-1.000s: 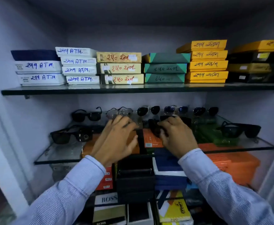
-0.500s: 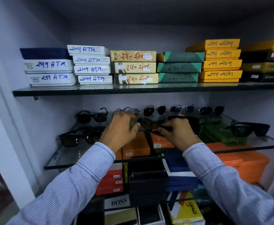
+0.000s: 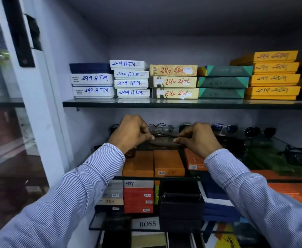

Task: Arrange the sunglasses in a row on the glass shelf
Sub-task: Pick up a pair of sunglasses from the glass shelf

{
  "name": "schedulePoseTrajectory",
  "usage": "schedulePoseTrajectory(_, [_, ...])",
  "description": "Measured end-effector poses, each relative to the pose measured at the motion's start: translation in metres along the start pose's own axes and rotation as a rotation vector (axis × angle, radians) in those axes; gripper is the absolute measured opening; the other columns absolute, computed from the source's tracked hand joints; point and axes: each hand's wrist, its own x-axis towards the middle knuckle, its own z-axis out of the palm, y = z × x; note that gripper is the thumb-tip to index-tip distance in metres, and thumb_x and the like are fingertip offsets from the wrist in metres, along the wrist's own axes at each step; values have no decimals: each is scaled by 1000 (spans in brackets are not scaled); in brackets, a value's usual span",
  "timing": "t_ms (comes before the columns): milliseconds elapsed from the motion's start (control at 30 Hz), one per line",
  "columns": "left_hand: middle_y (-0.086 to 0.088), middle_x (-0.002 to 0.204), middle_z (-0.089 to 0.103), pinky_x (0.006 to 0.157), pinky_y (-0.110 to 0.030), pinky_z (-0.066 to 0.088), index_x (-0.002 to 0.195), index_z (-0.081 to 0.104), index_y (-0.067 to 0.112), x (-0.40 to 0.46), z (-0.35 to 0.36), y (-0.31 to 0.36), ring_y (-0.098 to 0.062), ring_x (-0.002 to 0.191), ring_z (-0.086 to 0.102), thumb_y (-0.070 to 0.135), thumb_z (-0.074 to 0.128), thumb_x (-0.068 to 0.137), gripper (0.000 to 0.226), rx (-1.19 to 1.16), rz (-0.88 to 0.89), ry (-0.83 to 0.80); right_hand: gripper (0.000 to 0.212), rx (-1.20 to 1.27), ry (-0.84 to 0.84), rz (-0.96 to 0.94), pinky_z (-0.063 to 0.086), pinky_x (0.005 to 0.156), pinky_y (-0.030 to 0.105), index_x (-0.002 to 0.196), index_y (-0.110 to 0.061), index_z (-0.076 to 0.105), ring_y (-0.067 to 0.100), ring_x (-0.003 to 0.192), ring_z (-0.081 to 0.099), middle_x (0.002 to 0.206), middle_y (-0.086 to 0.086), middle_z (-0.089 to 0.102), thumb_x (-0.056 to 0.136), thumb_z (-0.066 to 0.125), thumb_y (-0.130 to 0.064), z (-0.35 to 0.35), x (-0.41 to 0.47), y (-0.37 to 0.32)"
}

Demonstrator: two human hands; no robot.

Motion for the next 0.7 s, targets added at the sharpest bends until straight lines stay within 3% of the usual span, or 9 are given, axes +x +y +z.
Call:
schedulePoseTrajectory(100, [16,62,63,55,-6,39,76,85,12,6,-4,0,4,60,58,29,93,71,19,-1,-99,-20,16,-25,-82,66,50,74,19,87,-16,83,-2,66,57,73,-7,70,73,85,-23,-2,16,-5])
schedulePoseTrajectory(233, [12,66,68,74,-24,57,77,84,13,13,-1,-4,-1,67,62,22,92,72,14,-34,-215,-8,13,17,-71,192,58,89,31,86,-14,82,14,86,70,92,0,76,74,83,-11,-2,31,-2])
schedulePoseTrajectory(367, [4,86,73,89,-28,50,81,82,14,18,4,-5,-13,90,63,17,93,69,16,-72,-278,10,9,-21,-69,227,59,78,27,76,-14,80,10,72,66,78,-1,73,73,77,-6,2,39,2])
schedulePoseTrajectory(467, [-1,94,80,93,-27,52,82,82,12,24,10,-8,-12,89,64,9,87,74,10,-80,-301,4,5,-40,-39,242,50,73,21,73,-12,77,3,61,54,67,-6,64,72,75,-8,6,44,7])
schedulePoseTrajectory(567, [-3,101,80,93,-23,51,86,84,10,29,17,-10,-14,99,70,7,82,78,9,-68,-324,-5,7,-55,-42,243,48,69,21,69,-14,74,2,59,50,65,-5,61,73,74,-9,11,44,12])
schedulePoseTrajectory(700, [-1,100,78,96,-28,54,87,83,12,31,25,-10,-19,104,70,8,82,79,9,-25,-321,-42,20,-68,-101,269,46,69,21,58,-21,67,4,62,50,71,-4,59,72,76,-10,18,43,18])
